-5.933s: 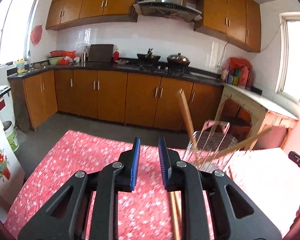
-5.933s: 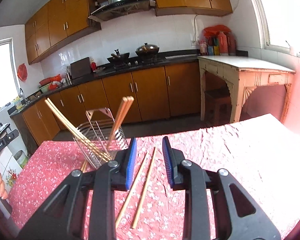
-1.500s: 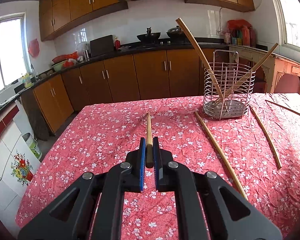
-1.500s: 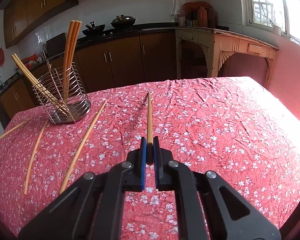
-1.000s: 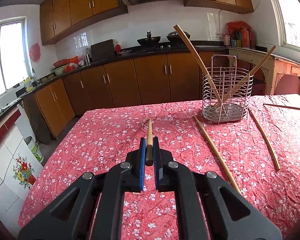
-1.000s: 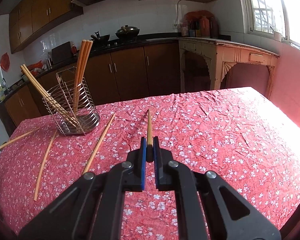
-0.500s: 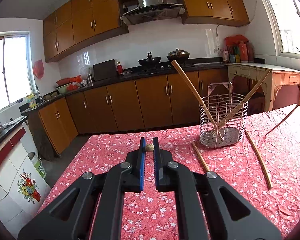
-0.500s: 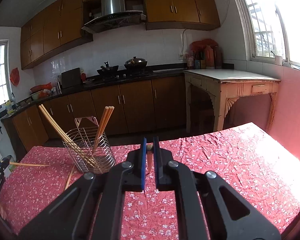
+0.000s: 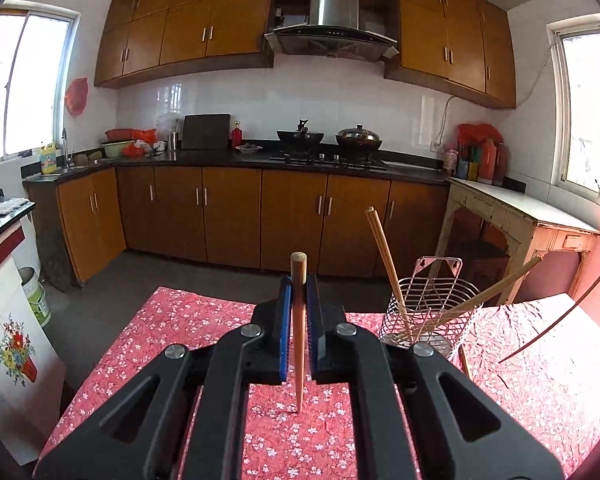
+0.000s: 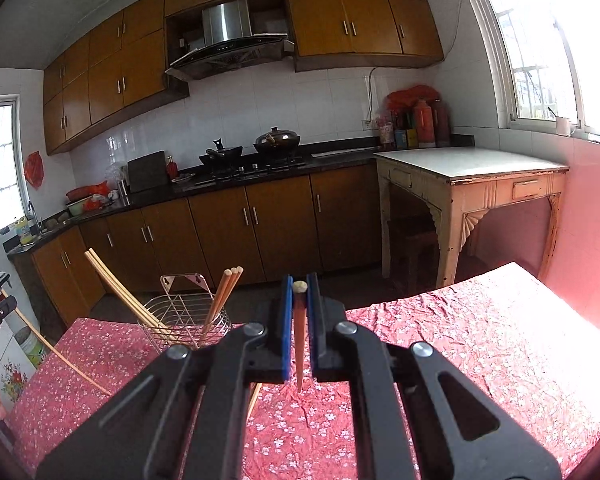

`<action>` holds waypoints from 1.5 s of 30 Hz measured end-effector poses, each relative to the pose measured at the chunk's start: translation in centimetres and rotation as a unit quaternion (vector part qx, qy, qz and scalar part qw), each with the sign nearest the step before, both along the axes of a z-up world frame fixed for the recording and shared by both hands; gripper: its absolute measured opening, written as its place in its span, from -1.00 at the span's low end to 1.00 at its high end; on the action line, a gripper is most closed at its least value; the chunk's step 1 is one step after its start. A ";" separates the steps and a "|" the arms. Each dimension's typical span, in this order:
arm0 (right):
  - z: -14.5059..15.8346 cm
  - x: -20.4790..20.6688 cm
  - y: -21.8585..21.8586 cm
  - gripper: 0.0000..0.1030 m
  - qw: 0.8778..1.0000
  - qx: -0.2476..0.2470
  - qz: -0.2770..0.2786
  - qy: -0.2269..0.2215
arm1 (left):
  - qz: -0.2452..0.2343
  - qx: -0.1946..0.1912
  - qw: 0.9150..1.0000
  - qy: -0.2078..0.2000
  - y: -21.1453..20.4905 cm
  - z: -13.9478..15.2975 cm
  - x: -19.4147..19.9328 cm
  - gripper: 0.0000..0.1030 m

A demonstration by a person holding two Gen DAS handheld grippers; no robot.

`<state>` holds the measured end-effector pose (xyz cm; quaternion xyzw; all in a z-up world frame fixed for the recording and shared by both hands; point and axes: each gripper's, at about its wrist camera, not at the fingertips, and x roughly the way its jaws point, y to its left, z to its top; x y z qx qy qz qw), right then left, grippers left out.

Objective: Organize utensils
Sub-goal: 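Lift both held chopsticks and carry them over the wire basket, then open the right tool into the basket while the left tool releases its chopstick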

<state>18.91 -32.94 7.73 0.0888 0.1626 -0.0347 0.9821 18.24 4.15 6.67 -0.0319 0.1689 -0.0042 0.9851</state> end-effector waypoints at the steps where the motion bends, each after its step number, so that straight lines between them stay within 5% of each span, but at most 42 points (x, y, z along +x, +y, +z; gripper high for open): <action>1: 0.1 0.1 0.0 -0.85 1.000 -0.001 0.001 -0.001 | 0.000 -0.002 1.000 -0.002 0.0 0.2 0.0 -0.86; 13: 1.4 -0.7 0.7 -0.85 0.999 0.011 0.039 -0.006 | -0.011 -0.005 1.000 -0.002 -0.8 0.7 0.0 -0.86; 23: 11.2 -3.7 3.2 -0.85 0.991 0.022 0.111 -0.072 | -0.050 -0.045 0.997 -0.045 -2.8 7.3 -0.3 -0.86; 29: 14.7 -0.7 4.5 -0.85 0.990 0.031 0.111 -0.079 | -0.056 -0.063 0.993 -0.077 -5.3 10.8 1.7 -0.86; 37: 11.6 7.6 6.5 -0.85 0.993 0.032 0.115 -0.021 | -0.030 -0.077 0.991 -0.108 -8.4 10.8 6.8 -0.86; 45: 6.8 13.2 8.0 -0.85 0.989 0.043 0.137 0.030 | -0.016 -0.075 0.996 -0.055 -9.3 6.1 12.0 -0.86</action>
